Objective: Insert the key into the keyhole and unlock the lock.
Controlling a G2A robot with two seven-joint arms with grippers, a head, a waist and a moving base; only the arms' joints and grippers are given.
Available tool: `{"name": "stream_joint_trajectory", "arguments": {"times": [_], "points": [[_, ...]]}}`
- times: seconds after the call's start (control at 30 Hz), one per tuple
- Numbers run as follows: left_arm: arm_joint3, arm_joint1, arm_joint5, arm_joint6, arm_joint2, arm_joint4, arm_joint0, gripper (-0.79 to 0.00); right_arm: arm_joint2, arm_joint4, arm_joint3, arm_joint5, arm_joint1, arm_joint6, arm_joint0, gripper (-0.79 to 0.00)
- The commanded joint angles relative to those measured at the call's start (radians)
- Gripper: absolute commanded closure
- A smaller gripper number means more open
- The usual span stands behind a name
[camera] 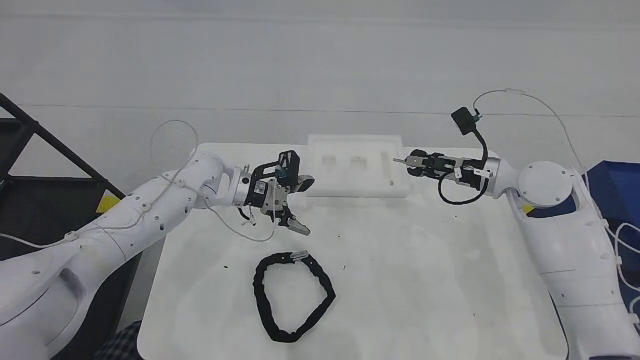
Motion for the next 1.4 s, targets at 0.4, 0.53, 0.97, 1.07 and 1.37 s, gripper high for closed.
{"name": "stream_joint_trajectory", "arguments": {"times": [0.4,0.53,0.97,1.07,1.37], "points": [[-0.004,0.003,0.000,0.015,-0.002,0.028,0.007,-0.785,0.000,0.000,0.000,0.000,0.000,0.000,0.000,0.000],[-0.004,0.003,0.000,0.015,-0.002,0.028,0.007,-0.785,0.000,0.000,0.000,0.000,0.000,0.000,0.000,0.000],[-0.035,0.022,0.036,0.053,-0.043,0.146,0.066,-0.785,0.000,0.000,0.000,0.000,0.000,0.000,0.000,0.000],[-0.040,0.037,0.009,0.115,-0.058,0.238,0.096,-0.785,0.000,0.000,0.000,0.000,0.000,0.000,0.000,0.000],[-0.034,0.079,0.000,0.293,-0.027,0.455,0.110,-0.785,0.000,0.000,0.000,0.000,0.000,0.000,0.000,0.000]]}}
